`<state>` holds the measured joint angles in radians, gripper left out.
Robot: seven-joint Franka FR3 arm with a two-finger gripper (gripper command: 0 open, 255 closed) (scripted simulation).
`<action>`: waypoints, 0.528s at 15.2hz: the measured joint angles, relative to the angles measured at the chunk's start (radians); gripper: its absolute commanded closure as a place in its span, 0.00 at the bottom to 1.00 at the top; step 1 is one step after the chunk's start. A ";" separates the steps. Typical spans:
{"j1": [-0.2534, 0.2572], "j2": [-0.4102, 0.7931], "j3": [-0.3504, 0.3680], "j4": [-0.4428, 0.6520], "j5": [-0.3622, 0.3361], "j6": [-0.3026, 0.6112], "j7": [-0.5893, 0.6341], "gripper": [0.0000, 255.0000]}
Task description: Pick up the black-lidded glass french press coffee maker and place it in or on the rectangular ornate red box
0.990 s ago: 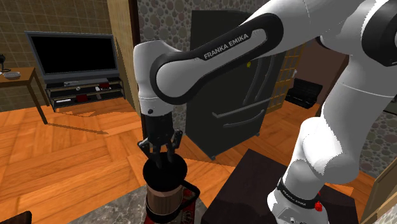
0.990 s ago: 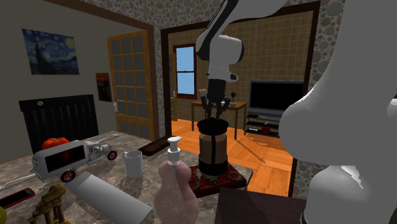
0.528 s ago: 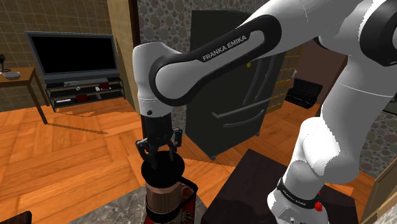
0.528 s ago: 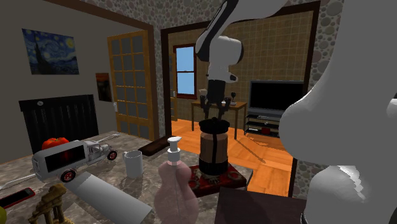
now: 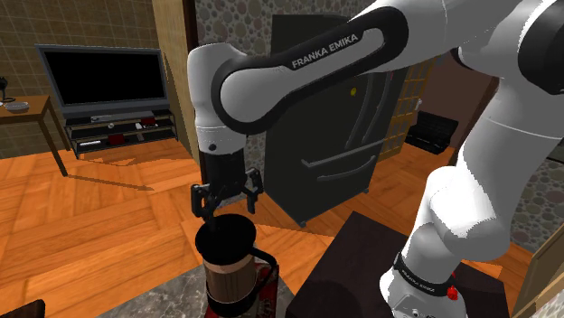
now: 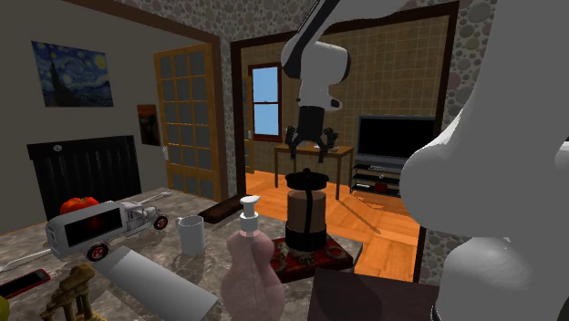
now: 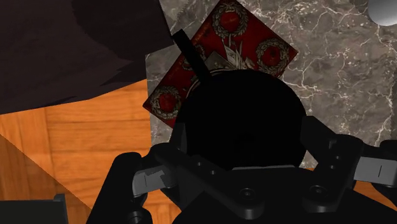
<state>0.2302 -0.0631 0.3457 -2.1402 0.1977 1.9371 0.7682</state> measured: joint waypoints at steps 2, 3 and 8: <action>-0.003 -0.006 -0.004 0.040 -0.003 -0.046 0.002 0.00; -0.004 -0.004 -0.005 0.050 -0.004 -0.054 0.002 0.00; -0.005 -0.003 -0.006 0.057 -0.005 -0.062 0.002 0.00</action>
